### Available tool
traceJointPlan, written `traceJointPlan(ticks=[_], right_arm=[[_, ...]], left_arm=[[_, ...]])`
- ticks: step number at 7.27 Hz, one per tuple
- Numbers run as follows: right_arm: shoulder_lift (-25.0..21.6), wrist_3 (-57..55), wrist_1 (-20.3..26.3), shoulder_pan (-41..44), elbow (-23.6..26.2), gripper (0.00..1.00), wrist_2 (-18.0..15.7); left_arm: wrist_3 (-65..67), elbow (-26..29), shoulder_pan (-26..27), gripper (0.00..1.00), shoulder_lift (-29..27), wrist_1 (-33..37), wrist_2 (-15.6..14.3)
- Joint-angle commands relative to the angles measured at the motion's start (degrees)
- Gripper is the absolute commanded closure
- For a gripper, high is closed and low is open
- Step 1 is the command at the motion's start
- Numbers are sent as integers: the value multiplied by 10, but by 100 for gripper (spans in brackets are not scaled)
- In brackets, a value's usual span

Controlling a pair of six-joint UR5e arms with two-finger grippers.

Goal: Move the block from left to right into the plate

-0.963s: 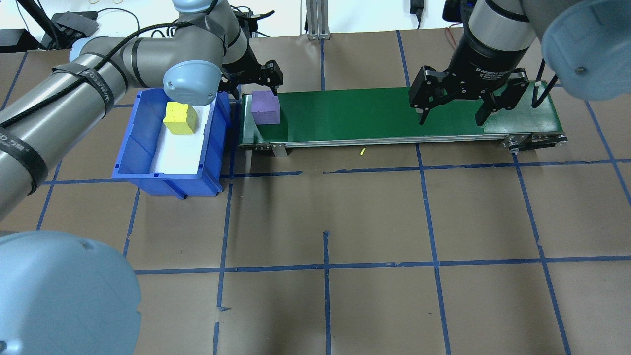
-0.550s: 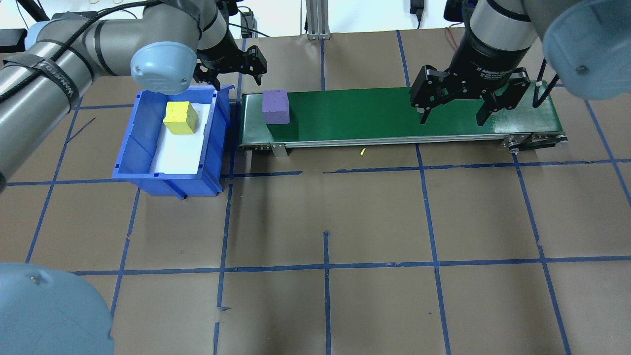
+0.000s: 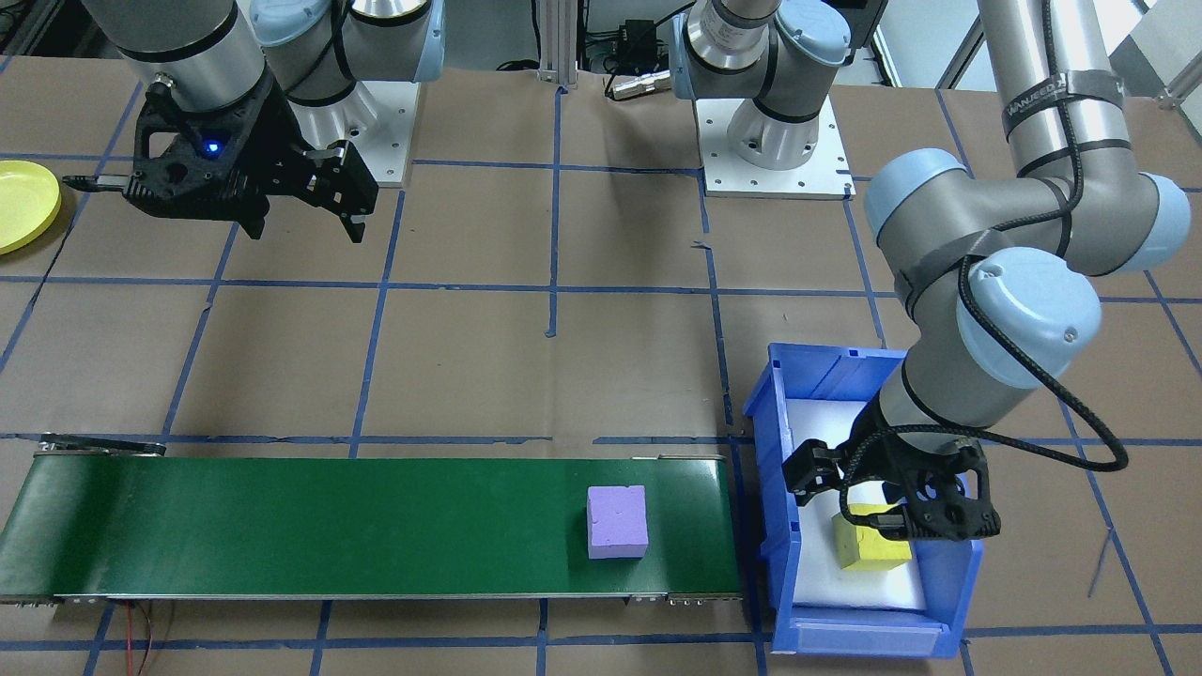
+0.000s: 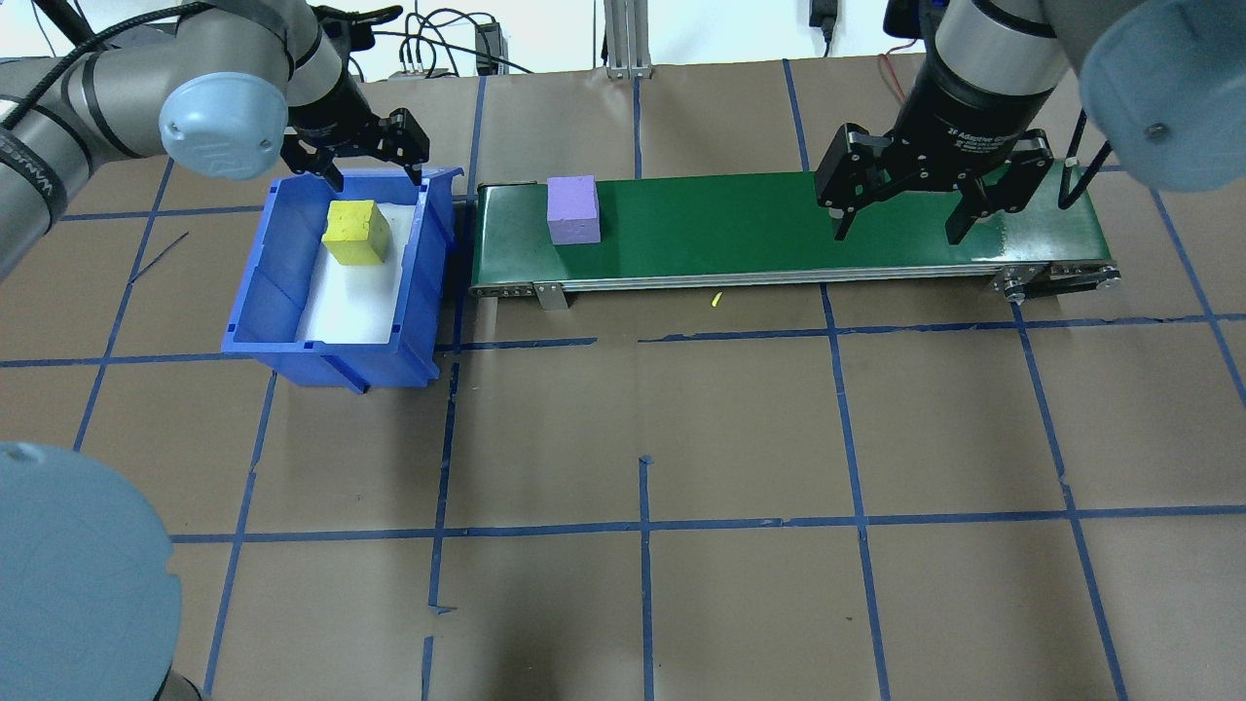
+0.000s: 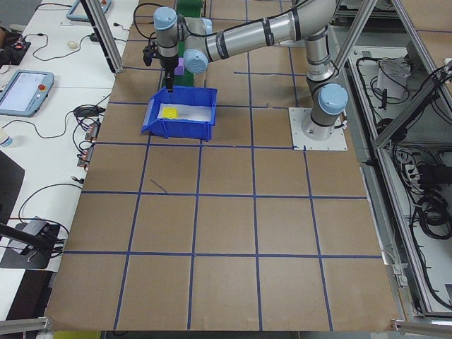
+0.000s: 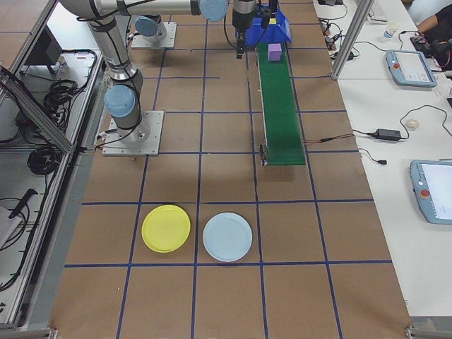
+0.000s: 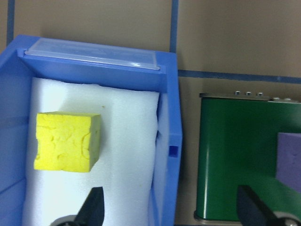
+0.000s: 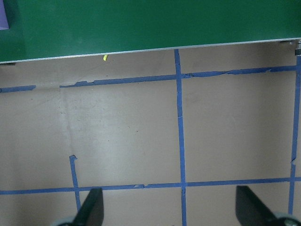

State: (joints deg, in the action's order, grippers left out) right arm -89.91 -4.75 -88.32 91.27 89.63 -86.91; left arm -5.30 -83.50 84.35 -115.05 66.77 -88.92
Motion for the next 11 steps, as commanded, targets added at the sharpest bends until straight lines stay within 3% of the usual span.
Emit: traceJointPlan(ticks=[1,4,6,11], right_arm=[[0,0,1,1,0,0,1],[-1,1,1,2,0,0,0],[-1,0,1,1,1,0,0],[-1,0,4,-1,1,0,0]], left_arm=[[-84,4,-29,0,-25,-7,-5],[-99,5,-30,0,-65,-61,-6],[-104,-6,-30,0,-66,-62,-20],[-117,-12,-33,0,-75,-63,-20]])
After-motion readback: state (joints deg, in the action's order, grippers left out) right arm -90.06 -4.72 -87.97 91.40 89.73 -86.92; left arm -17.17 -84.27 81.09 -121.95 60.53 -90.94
